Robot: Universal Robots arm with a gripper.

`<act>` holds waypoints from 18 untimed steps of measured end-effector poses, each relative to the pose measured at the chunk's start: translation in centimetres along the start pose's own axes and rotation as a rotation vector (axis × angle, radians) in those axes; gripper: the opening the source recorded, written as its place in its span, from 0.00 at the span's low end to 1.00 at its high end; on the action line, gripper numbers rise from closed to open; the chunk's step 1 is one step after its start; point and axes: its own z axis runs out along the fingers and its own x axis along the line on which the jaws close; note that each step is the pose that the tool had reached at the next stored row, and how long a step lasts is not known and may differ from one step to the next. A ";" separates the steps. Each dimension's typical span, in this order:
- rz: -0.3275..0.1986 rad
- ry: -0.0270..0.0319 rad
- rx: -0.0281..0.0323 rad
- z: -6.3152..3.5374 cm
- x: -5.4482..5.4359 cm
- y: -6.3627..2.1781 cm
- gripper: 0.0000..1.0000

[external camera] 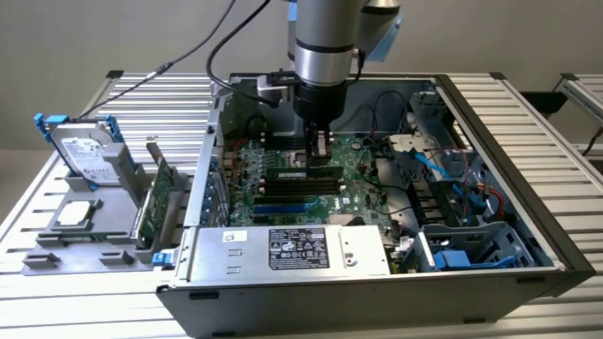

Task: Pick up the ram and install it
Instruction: 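Insert the ram into the slot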

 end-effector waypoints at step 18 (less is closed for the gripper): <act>0.000 0.0056 -0.0043 1.86 -0.7 0.10 0.14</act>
